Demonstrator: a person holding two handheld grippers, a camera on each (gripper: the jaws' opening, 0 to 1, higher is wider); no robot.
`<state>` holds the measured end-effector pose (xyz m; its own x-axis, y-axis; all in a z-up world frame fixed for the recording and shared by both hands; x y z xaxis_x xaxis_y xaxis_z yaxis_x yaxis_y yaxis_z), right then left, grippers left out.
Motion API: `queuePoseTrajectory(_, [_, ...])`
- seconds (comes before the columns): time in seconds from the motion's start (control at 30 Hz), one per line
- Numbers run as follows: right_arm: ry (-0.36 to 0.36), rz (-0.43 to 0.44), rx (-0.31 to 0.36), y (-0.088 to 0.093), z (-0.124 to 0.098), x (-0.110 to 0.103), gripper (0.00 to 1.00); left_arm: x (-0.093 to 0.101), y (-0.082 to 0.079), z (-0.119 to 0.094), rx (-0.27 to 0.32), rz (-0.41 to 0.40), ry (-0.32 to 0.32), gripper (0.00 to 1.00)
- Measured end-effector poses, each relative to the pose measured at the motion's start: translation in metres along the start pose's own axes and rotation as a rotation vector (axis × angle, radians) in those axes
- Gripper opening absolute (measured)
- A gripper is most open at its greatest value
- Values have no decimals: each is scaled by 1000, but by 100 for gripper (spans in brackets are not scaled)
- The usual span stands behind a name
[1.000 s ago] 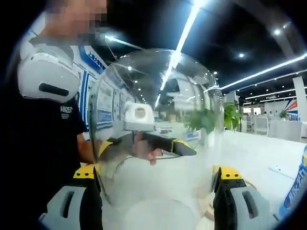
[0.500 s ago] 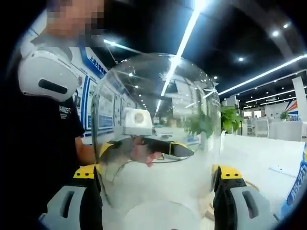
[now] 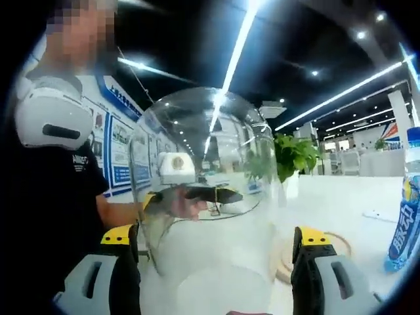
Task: Open the cover put in the Mizone put the cover back on
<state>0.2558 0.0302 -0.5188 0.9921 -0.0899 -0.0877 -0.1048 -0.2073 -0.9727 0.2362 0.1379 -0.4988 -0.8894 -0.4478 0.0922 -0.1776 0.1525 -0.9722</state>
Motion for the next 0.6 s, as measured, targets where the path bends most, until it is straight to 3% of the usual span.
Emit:
queuePoseTrajectory(0.17, [-37, -10, 17, -3, -7, 1, 88, 1, 2, -3, 20, -20, -36, 74])
queuePoseTrajectory(0.2, [-42, -7, 17, -5, -9, 2, 73, 1, 2, -4, 21, -25, -39, 73])
queuePoseTrajectory(0.23, [-75, -9, 12, -4, -13, -1, 69, 2, 2, -4, 21, -27, -46, 73])
queuePoseTrajectory(0.27, [-39, 4, 51, -12, -13, 2, 66, 3, 2, -5, 20, -25, -63, 72])
queuePoseTrajectory(0.3, [-76, -23, 36, -11, -14, -5, 64, 4, 1, -7, 23, -23, -73, 71])
queuePoseTrajectory(0.4, [-75, -45, 23, -11, -15, -8, 60, 4, 0, -16, 37, -26, -111, 69])
queuePoseTrajectory(0.6, [-49, 19, -6, -2, -26, -4, 55, 0, -4, -37, 98, -49, -209, 69])
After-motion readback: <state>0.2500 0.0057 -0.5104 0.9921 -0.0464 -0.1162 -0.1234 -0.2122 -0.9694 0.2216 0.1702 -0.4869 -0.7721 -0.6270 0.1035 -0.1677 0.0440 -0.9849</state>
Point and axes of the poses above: the point that each gripper's makers call its tool centre point, and the gripper's own axes: z roughly forward along the fingers, x roughly to its right, y roughly out of its underside, the point moved 3 cm from there along -z, roughly backward along the fingers, and after that the axes turned 14 degrees about -x, right-handed, at the moved point
